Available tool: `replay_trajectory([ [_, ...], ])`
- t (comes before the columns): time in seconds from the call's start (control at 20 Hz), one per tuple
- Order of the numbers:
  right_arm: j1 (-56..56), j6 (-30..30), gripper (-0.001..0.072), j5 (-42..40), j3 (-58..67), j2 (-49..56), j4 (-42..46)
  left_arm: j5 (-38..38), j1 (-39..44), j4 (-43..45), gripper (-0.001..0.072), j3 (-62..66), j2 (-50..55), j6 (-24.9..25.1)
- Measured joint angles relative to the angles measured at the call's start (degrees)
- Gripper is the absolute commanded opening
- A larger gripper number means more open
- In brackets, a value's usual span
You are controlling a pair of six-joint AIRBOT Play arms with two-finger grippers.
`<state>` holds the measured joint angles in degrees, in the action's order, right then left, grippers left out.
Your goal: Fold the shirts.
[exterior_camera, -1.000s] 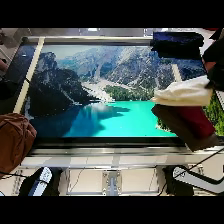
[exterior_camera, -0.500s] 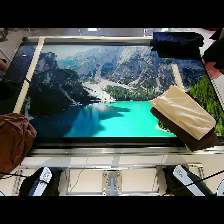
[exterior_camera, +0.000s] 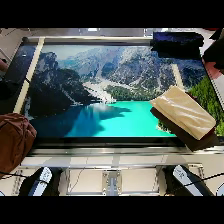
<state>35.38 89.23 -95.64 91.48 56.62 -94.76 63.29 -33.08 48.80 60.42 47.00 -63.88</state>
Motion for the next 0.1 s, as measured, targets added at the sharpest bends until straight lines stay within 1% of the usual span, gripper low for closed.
replay_trajectory([
  [0.1, -1.4, -0.1, 0.0552, 0.7, 1.3, 0.1, -1.0, 0.0, 0.0, 0.0, 0.0014, 0.0, 0.0, 0.0],
])
